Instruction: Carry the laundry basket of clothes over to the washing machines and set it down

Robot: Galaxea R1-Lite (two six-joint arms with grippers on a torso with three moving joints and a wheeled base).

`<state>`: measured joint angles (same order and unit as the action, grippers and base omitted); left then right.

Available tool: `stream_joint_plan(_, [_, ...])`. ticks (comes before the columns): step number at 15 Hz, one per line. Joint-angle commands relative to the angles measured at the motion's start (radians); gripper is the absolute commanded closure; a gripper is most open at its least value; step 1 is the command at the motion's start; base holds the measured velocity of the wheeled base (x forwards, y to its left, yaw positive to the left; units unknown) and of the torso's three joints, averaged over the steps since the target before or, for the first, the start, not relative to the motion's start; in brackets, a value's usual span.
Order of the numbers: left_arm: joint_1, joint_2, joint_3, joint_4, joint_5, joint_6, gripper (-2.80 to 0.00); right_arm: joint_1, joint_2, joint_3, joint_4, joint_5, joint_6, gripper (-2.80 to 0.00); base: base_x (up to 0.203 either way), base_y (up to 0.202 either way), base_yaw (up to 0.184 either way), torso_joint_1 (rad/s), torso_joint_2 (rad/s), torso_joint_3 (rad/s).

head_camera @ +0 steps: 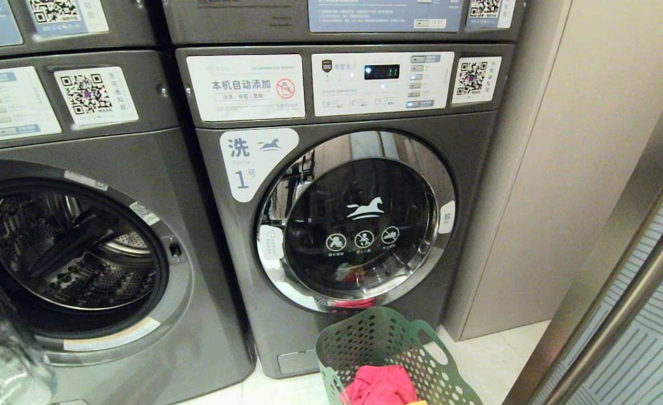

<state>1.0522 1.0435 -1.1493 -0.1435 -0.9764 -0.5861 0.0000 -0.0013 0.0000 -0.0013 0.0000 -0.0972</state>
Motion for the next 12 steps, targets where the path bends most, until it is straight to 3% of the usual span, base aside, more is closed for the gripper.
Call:
stream_joint_plan(1, [-0.047, 0.13, -0.054, 0.077, -0.008, 0.011, 0.0, 0.0, 0.001, 0.0, 0.0, 0.0, -0.001, 0.0, 0.0, 0.0, 0.0, 0.0, 0.0, 0.0])
stream_joint_plan(5, [-0.115, 0.207, -0.161, 0.159, -0.002, 0.075, 0.0, 0.0, 0.001, 0.0, 0.0, 0.0, -0.001, 0.0, 0.0, 0.0, 0.0, 0.0, 0.0, 0.0])
stream_joint_plan(6, [-0.127, 0.213, -0.168, 0.213, 0.044, 0.078, 0.0, 0.0, 0.001, 0.0, 0.0, 0.0, -0.001, 0.0, 0.0, 0.0, 0.0, 0.0, 0.0, 0.0])
stream_joint_plan(9, [-0.226, 0.236, -0.21, 0.412, 0.352, 0.102, 0.0, 0.0, 0.001, 0.0, 0.0, 0.0, -0.001, 0.0, 0.0, 0.0, 0.0, 0.0, 0.0, 0.0])
stream_joint_plan(10, [-0.257, 0.241, -0.209, 0.459, 0.497, 0.171, 0.0, 0.0, 0.001, 0.0, 0.0, 0.0, -0.001, 0.0, 0.0, 0.0, 0.0, 0.0, 0.0, 0.0])
stream_joint_plan(12, [-0.297, 0.247, -0.177, 0.545, 0.838, 0.404, 0.0, 0.0, 0.001, 0.0, 0.0, 0.0, -0.001, 0.0, 0.0, 0.0, 0.0, 0.0, 0.0, 0.0])
